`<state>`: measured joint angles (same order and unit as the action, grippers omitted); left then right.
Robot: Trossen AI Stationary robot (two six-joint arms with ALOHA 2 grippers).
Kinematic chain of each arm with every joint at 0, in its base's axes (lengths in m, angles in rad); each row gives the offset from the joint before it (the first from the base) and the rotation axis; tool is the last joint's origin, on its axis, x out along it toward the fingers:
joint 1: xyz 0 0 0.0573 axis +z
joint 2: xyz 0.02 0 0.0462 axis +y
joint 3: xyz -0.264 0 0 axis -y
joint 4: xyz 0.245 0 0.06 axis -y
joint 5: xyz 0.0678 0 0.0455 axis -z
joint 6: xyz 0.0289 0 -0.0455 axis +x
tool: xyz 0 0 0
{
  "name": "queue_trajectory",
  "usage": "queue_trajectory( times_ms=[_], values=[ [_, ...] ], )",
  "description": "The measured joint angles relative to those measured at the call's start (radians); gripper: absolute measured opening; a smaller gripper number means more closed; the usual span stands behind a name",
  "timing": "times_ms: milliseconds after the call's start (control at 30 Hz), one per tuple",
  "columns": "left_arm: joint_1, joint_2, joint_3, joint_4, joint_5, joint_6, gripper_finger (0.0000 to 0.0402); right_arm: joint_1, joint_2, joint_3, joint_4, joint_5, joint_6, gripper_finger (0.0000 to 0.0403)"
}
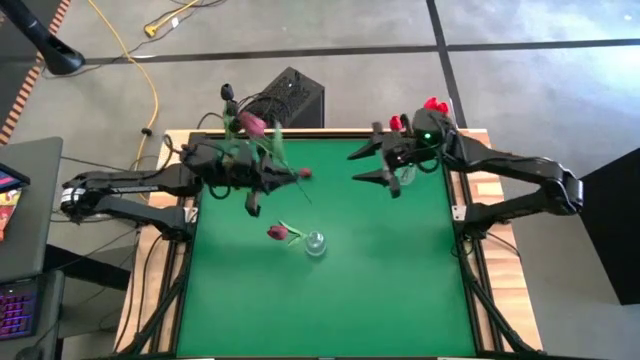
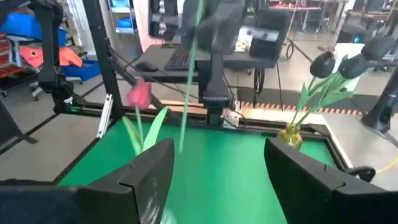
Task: Sort flowers into vase by color
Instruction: Put the bottom dark red tulip into the bottom transparent vase
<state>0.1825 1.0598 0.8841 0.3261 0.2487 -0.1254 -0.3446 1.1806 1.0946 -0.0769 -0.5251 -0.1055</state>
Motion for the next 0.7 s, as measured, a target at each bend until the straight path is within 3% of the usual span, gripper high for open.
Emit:
queue_trajectory(
  times_ms=[267,700],
  values=[
    [-0.073,0.091,0.000,0.004,-0.029,0.028,0.0000,0.050,-0.065,0.000,-0.140,0.001,0.000,0.0276],
    [-0.086,0.237,-0.001,-0.009,0.025,-0.060,0.0000,0.106,-0.064,0.000,-0.175,0.084,-0.047,0.0276]
  ],
)
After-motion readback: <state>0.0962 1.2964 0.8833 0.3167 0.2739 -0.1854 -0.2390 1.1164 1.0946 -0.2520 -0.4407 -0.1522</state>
